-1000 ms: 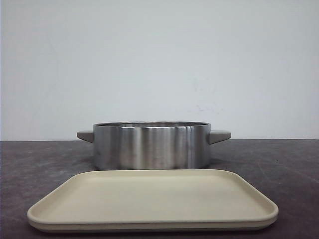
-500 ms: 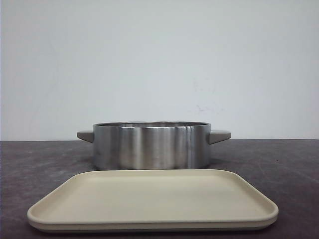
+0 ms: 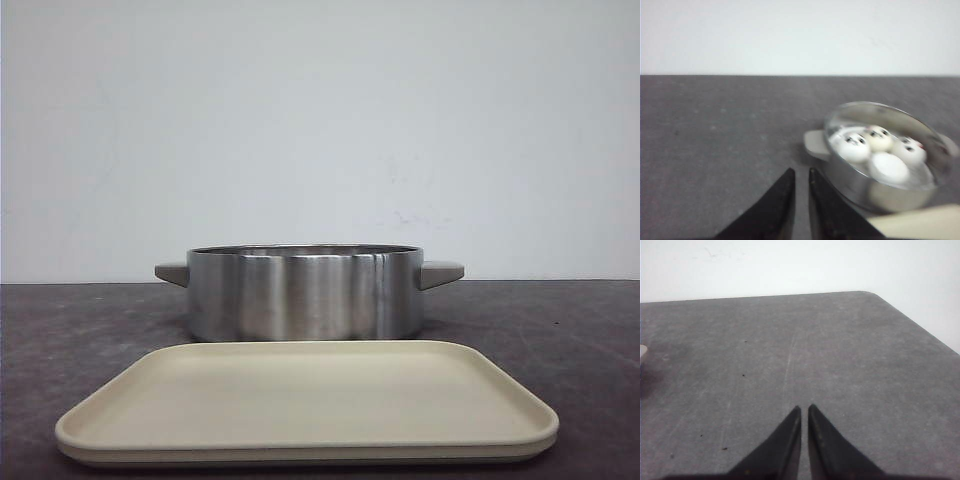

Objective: Steam buns

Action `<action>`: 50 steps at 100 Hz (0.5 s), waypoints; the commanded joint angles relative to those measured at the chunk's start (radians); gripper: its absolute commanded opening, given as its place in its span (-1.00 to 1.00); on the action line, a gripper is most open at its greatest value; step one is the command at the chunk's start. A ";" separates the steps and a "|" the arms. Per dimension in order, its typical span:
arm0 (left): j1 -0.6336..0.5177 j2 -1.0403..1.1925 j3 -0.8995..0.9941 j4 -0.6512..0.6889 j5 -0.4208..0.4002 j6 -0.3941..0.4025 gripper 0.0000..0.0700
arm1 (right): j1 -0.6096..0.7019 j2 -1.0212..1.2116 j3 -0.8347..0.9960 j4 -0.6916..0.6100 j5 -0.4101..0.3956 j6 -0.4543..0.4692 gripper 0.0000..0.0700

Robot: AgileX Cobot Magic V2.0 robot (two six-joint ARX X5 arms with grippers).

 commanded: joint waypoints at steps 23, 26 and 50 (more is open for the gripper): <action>0.228 -0.169 -0.430 0.402 0.172 -0.086 -1.00 | 0.000 0.000 -0.003 -0.002 -0.001 -0.008 -0.96; 0.249 -0.183 -0.451 0.400 0.172 -0.087 -1.00 | 0.000 0.000 -0.003 -0.002 -0.001 -0.008 -0.96; 0.363 -0.294 -0.550 0.393 0.168 -0.022 -1.00 | 0.000 0.000 -0.003 -0.002 -0.001 -0.008 -0.96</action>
